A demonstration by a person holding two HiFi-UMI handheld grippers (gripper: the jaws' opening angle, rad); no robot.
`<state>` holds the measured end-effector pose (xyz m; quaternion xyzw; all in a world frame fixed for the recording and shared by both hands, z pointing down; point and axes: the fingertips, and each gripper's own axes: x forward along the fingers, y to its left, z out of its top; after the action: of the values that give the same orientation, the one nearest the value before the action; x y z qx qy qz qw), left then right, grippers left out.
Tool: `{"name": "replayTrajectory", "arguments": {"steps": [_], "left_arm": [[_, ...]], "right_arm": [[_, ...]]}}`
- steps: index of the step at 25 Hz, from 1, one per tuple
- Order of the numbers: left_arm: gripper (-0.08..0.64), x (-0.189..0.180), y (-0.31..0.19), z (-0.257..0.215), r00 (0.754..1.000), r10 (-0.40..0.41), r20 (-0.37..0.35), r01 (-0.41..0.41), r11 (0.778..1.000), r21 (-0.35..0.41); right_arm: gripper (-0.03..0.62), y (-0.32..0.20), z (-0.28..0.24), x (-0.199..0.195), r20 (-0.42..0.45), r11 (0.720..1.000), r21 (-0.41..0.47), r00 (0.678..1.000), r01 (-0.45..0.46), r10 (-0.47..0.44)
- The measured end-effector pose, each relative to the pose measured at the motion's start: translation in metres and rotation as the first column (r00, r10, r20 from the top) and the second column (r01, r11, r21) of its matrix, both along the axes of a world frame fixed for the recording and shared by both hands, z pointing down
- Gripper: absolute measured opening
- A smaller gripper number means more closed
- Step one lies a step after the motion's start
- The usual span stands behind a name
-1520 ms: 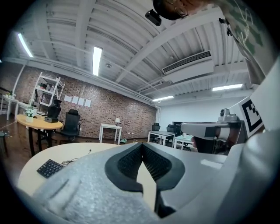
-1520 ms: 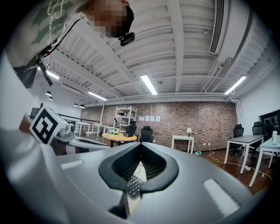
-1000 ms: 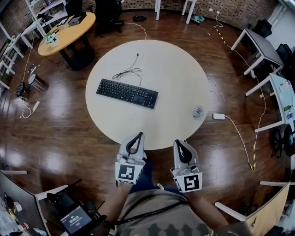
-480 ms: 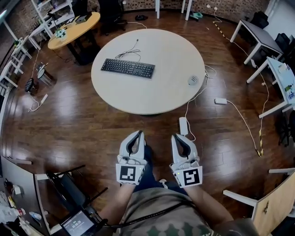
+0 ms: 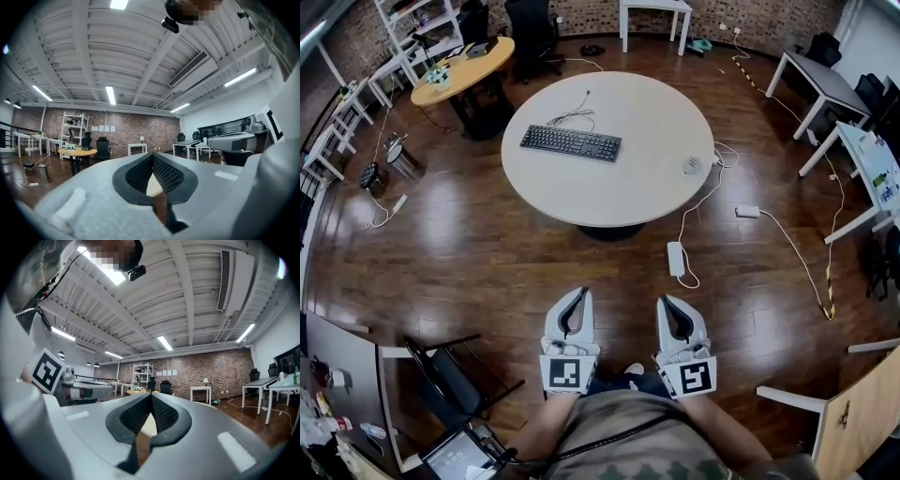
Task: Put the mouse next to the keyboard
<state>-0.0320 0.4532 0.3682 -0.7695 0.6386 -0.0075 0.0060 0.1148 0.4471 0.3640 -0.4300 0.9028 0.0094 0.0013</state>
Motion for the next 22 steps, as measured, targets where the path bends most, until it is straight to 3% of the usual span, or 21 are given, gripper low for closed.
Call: {"name": "replayTrajectory", "arguments": {"steps": [11,22], "left_arm": [[0.002,-0.041,0.04,-0.022,1.0,0.022,-0.011,-0.022,1.0,0.011],[0.002,-0.079,0.055,-0.034,1.0,0.018,-0.015,-0.018,0.998,0.052]], "right_arm": [[0.005,0.031,-0.014,-0.053,-0.004,1.0,-0.008,1.0,0.017,-0.017],[0.003,0.043,-0.035,-0.099,-0.047,0.996,0.076,0.998,0.043,-0.04]]}}
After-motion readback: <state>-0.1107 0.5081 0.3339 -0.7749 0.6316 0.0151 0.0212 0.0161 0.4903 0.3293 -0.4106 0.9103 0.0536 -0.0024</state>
